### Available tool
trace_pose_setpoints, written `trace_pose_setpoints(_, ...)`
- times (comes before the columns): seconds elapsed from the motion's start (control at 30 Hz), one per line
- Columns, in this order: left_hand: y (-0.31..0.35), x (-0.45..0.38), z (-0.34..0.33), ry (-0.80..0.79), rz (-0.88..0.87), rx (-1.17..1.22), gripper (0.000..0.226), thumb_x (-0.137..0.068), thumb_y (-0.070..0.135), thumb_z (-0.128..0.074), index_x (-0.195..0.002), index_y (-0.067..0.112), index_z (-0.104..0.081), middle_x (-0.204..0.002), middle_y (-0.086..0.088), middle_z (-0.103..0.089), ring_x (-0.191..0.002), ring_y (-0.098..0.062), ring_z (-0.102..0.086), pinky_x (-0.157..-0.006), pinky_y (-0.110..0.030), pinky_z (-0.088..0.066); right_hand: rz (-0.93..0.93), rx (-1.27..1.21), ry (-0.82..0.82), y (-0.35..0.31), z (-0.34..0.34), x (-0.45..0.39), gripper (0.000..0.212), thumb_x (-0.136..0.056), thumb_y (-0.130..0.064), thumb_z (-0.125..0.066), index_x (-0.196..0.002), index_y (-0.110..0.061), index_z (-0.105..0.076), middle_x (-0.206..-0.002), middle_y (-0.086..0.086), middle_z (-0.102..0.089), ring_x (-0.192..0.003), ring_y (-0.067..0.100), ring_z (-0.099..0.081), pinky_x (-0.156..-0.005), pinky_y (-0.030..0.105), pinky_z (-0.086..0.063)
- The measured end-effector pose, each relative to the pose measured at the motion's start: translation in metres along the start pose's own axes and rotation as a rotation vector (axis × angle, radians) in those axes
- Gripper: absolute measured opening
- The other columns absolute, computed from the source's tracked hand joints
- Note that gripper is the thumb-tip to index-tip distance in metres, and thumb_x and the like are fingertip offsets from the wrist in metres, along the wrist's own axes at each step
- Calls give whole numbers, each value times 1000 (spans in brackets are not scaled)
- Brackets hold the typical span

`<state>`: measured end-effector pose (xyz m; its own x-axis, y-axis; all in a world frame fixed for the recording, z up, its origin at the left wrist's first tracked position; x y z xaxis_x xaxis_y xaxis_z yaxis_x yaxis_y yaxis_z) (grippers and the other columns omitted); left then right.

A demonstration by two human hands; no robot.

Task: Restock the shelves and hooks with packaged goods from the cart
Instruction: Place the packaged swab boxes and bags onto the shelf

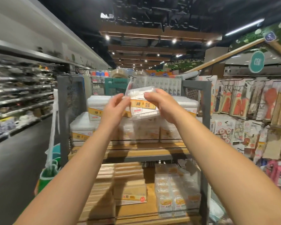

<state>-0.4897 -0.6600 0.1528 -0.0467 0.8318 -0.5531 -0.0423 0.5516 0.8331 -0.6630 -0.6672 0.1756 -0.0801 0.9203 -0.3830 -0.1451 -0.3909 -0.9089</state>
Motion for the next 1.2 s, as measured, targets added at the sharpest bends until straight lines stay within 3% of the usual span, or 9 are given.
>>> trace_pose_setpoints(0.1,-6,-13,67,267,-77,-93,51,-92,40,-56,-137,18,-51,-136,0,-53,-124,-14,-50,-105,-32,-42,19,60,2,-16,-19,-16,39,-89,-35,-66,-119,-12,-56,-103,-1,-70,-91,12,-69,-78,30,-55)
trace_pose_setpoints(0.17,-20,-21,97,329,-36,-177,58,-92,41,-56,-145,20,-42,-149,-2,-43,-136,-18,-41,-114,-39,-33,31,55,16,-23,-27,-29,36,-92,-41,-62,-116,-15,-58,-99,-4,-70,-88,9,-67,-75,28,-52)
trace_pose_setpoints(0.3,-51,-38,110,213,135,-220,80,-92,47,-61,-155,23,-19,-162,-1,-18,-148,-22,-21,-118,-45,-24,71,-67,79,-37,-28,-57,14,-96,-28,-59,-89,-16,-60,-77,-3,-67,-63,7,-62,-58,22,-47)
trace_pose_setpoints(0.37,-58,-47,109,161,182,-208,89,-87,50,-66,-156,25,-15,-163,-1,-15,-148,-24,-20,-118,-48,-24,77,-47,106,-41,-23,-72,15,-94,-24,-60,-97,-9,-61,-77,-1,-67,-57,6,-62,-53,23,-47)
trace_pose_setpoints(0.53,-69,-68,103,100,197,-162,91,-87,42,-70,-156,22,-14,-161,-7,-22,-144,-25,-29,-115,-44,-31,29,98,94,-31,-8,-115,20,-92,-24,-63,-101,-6,-67,-94,8,-76,-82,20,-71,-78,32,-59)
trace_pose_setpoints(0.67,-74,-75,96,35,163,-182,81,-90,37,-66,-156,22,-19,-155,-2,-34,-133,-20,-42,-102,-33,-35,-6,169,21,-17,-4,-149,24,-91,-20,-64,-110,-4,-64,-102,6,-75,-92,20,-73,-76,31,-58)
trace_pose_setpoints(0.9,-79,-84,96,37,174,-132,78,-88,44,-66,-153,35,-23,-156,3,-33,-134,-22,-41,-105,-42,-35,3,209,-138,-4,-22,-184,26,-91,-16,-64,-116,-12,-60,-112,5,-71,-104,21,-69,-89,37,-55)
trace_pose_setpoints(1.07,-81,-87,96,68,154,-166,77,-88,44,-66,-152,33,-25,-155,2,-33,-135,-22,-41,-111,-47,-36,-18,227,-361,1,-29,-181,53,-84,-9,-66,-134,-15,-49,-126,10,-60,-115,25,-62,-99,42,-51)
trace_pose_setpoints(1.2,-80,-87,96,86,155,-147,76,-89,43,-65,-153,31,-25,-155,1,-33,-135,-22,-41,-111,-46,-36,-37,253,-393,0,-34,-175,63,-83,-5,-66,-140,-19,-43,-132,9,-55,-118,26,-60,-99,39,-52)
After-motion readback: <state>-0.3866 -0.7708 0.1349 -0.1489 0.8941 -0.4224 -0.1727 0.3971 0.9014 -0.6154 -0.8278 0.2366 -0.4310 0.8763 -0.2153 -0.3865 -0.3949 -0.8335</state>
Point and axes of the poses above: each hand's wrist, its own x-axis away from the middle knuckle, its own z-axis out of the back of the hand, y = z × x, the point moved 8 cm from there along -x, towards the middle knuckle
